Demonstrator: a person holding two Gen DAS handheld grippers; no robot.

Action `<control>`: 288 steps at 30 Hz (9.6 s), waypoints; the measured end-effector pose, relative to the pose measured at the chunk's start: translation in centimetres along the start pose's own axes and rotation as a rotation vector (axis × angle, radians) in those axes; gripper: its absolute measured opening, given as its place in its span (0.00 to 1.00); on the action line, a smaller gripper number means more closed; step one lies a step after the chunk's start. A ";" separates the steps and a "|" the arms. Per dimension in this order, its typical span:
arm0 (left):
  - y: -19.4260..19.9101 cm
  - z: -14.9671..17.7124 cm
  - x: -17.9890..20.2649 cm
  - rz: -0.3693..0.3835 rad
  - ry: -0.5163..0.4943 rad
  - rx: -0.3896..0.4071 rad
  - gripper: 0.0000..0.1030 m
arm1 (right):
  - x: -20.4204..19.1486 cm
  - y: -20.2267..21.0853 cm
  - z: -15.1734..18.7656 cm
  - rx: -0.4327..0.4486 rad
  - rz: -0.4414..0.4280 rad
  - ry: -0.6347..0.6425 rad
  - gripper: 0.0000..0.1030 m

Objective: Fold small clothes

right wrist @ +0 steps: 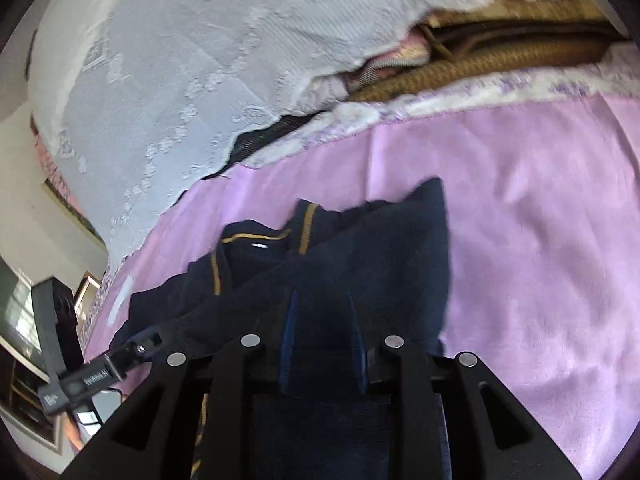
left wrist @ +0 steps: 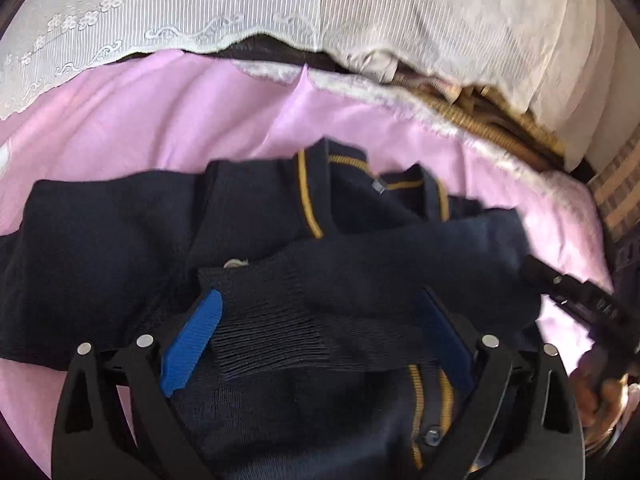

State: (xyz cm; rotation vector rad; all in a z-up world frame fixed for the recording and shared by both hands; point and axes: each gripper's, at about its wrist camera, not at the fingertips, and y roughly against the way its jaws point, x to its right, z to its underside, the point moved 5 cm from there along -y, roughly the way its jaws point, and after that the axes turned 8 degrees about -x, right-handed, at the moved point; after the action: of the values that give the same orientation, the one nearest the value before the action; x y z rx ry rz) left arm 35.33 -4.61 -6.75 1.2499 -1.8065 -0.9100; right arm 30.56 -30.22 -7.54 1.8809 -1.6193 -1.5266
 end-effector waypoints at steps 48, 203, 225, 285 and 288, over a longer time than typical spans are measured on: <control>11.0 7.2 -36.2 0.139 0.718 0.128 0.50 | -39.1 -11.0 18.1 -0.110 0.162 1.015 0.43; 9.9 18.3 -6.1 0.054 -0.007 -0.126 0.95 | 0.2 11.6 16.6 -0.115 -0.069 0.061 0.41; 13.0 22.4 -4.2 0.224 0.026 -0.049 0.13 | -1.2 15.9 23.7 -0.041 -0.172 0.079 0.07; 11.5 16.2 -6.5 -0.013 -0.027 -0.026 0.84 | 2.4 11.1 15.3 -0.087 -0.081 0.026 0.36; 11.6 18.4 -6.7 0.039 0.001 -0.073 0.84 | 2.5 12.5 18.4 -0.097 -0.080 0.066 0.41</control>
State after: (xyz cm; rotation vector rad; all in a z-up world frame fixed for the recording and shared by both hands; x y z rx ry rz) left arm 16.01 7.45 -6.57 1.1654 -1.7754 -0.9446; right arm 8.14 -28.97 -7.84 1.9443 -1.4317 -1.5275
